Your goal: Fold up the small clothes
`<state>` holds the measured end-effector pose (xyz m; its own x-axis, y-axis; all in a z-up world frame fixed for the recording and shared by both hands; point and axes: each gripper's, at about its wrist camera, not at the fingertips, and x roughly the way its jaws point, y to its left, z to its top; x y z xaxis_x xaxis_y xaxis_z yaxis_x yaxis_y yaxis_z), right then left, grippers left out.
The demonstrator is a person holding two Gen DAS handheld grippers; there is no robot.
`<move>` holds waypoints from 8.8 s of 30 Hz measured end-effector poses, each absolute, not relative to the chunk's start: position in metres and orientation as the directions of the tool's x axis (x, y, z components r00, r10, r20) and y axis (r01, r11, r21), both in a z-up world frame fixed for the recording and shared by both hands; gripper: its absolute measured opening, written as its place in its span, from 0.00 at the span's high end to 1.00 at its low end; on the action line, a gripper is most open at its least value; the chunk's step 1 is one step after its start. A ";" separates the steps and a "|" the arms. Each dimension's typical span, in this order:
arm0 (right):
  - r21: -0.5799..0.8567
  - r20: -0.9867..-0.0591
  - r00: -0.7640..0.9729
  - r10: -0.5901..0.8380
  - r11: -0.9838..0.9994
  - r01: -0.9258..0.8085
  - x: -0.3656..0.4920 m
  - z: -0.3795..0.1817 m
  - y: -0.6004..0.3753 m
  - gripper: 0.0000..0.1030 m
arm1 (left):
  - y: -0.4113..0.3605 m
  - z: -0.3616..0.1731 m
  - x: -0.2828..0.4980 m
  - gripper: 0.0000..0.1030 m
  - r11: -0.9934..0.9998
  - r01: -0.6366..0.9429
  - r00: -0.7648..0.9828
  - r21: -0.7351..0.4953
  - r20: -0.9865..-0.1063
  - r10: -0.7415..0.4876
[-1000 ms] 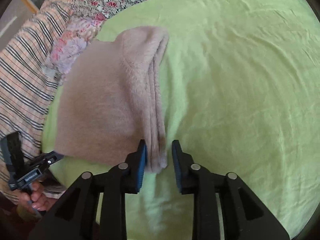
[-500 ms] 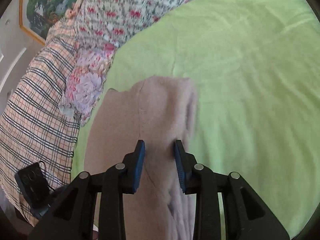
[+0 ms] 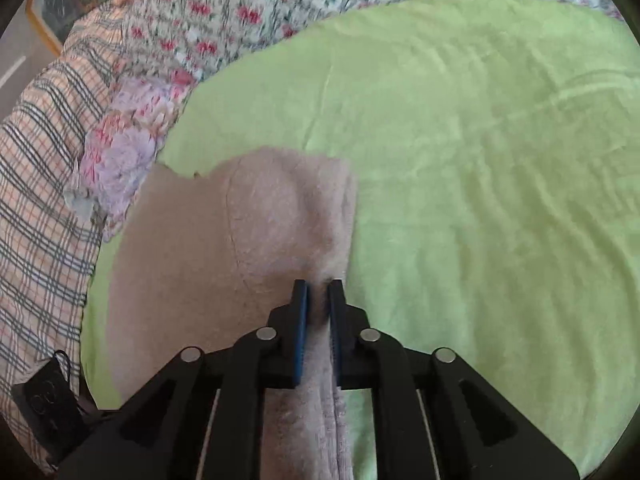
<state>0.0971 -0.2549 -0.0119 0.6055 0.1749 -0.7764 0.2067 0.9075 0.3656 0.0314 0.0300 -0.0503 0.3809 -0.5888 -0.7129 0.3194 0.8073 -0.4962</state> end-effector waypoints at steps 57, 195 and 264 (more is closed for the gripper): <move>0.367 -0.800 0.552 0.236 0.920 0.138 0.098 -0.033 -0.221 0.85 | 0.089 -0.007 0.154 0.38 0.938 0.045 0.551 -0.343 -0.775 -0.310; 0.260 -0.830 0.540 0.141 0.954 0.151 0.057 -0.017 -0.207 0.71 | 0.047 -0.016 0.051 0.11 0.993 0.092 0.502 -0.069 -0.858 -0.106; 0.089 -0.804 0.584 0.111 0.994 -0.066 -0.008 0.010 -0.132 0.18 | 0.035 0.018 0.001 0.09 0.991 0.103 0.569 0.085 -0.822 0.012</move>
<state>-0.0080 -0.1320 0.0102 0.5838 0.1113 -0.8042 -0.0663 0.9938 0.0894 0.0010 0.0349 0.0180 0.5692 0.0115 -0.8221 0.1031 0.9910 0.0853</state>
